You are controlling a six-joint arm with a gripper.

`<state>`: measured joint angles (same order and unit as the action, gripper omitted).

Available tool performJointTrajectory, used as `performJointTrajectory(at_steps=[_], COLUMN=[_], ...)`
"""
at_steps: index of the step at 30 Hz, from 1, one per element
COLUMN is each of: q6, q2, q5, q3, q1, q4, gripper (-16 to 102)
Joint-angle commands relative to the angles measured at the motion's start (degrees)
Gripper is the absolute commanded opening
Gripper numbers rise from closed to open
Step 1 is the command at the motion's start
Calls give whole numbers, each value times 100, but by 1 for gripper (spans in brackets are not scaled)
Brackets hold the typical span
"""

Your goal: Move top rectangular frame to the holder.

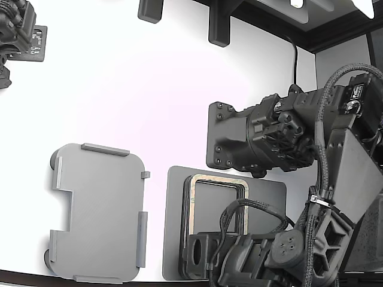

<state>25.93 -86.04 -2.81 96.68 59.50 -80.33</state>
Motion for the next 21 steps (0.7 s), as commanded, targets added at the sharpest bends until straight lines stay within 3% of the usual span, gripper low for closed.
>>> performJointTrajectory(at_steps=[1, 21], q6=[-9, 62], q2=[-176, -123], q5=[-18, -114], q3=[-79, -88], q1=[-44, -62], q4=[35, 70], gripper=[61, 44])
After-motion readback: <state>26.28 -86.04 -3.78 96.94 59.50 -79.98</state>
